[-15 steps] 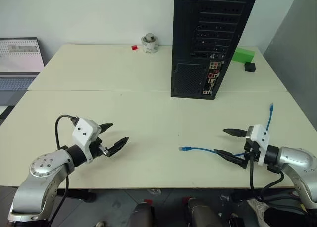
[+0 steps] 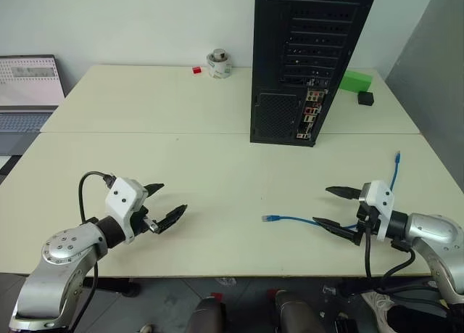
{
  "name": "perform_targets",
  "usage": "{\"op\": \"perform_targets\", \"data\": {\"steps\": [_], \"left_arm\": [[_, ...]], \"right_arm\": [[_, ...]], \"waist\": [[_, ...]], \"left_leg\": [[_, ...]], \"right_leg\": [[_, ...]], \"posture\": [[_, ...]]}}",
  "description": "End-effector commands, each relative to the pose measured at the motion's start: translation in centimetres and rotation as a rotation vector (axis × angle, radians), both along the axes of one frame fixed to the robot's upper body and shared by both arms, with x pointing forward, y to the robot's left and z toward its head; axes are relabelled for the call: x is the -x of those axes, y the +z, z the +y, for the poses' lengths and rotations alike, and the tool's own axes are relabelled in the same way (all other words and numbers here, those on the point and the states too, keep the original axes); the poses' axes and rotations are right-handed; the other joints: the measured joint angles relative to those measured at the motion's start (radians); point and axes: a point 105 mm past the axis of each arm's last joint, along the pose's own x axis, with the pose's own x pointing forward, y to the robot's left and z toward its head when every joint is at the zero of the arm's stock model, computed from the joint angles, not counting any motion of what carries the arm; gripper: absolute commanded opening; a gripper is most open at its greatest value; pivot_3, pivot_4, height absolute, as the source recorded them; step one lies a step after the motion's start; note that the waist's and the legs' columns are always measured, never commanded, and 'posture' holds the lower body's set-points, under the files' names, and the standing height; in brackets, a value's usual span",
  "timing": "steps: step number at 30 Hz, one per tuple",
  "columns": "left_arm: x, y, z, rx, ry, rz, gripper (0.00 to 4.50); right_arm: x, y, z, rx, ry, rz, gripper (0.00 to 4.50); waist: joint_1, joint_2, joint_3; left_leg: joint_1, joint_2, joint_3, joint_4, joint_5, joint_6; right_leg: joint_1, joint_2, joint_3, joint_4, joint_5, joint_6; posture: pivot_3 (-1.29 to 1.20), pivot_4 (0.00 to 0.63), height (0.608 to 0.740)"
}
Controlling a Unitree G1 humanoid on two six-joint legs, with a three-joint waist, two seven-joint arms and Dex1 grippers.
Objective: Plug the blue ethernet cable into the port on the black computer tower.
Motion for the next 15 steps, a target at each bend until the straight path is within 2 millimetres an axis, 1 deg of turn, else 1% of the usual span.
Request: {"op": "perform_targets", "data": {"steps": [1,4,6,9,11,15], "left_arm": [[0.8,0.7,-0.8,-0.05,-0.074,-0.017,4.49],[2.4,-0.2,-2.4,-0.11,-0.249,0.054,4.49],[3.1,-0.4,-3.0,-0.1,-0.32,0.105,4.49],[3.2,-0.2,-3.7,-0.077,-0.376,0.124,4.49],[3.2,-0.1,-4.1,-0.066,-0.412,0.124,4.49],[2.8,0.1,-4.6,-0.058,-0.472,0.131,4.49]], "right_arm": [[0.3,0.8,0.5,0.024,0.051,-0.01,4.5],[0.7,1.3,1.4,-0.017,0.073,0.013,4.5],[0.9,1.1,1.8,-0.015,0.084,0.031,4.5],[1.3,0.4,2.2,0.013,0.105,0.057,4.5],[1.3,-0.5,2.3,0.063,0.106,0.069,4.5],[0.9,-2.1,3.1,0.116,0.115,0.081,4.5]], "waist": [[0.0,0.0,0.0],[0.0,0.0,0.0],[-0.001,0.0,0.0],[0.0,0.0,0.0],[-0.001,0.0,0.0],[-0.001,0.0,0.0]], "left_leg": [[0.0,0.0,0.0,0.0,0.0,0.0],[0.0,0.0,0.0,0.0,0.0,0.0],[0.0,0.0,0.0,0.0,0.0,0.0],[0.0,0.0,0.0,0.0,0.0,0.0],[0.0,0.0,0.0,0.0,0.0,0.0],[0.0,0.0,0.001,0.0,0.0,0.0]], "right_leg": [[0.0,0.0,0.0,0.0,0.0,0.0],[0.0,0.0,0.0,0.0,0.0,0.0],[0.0,0.0,0.0,0.0,0.0,0.0],[0.0,0.0,0.0,0.0,0.0,0.0],[0.0,0.0,0.0,0.0,0.0,0.0],[0.0,0.0,0.0,0.0,0.0,0.0]], "posture": [[0.0,0.15,0.74],[0.0,0.15,0.74],[0.0,0.15,0.74],[0.0,0.15,0.74],[0.0,0.15,0.74],[0.0,0.15,0.74]]}}
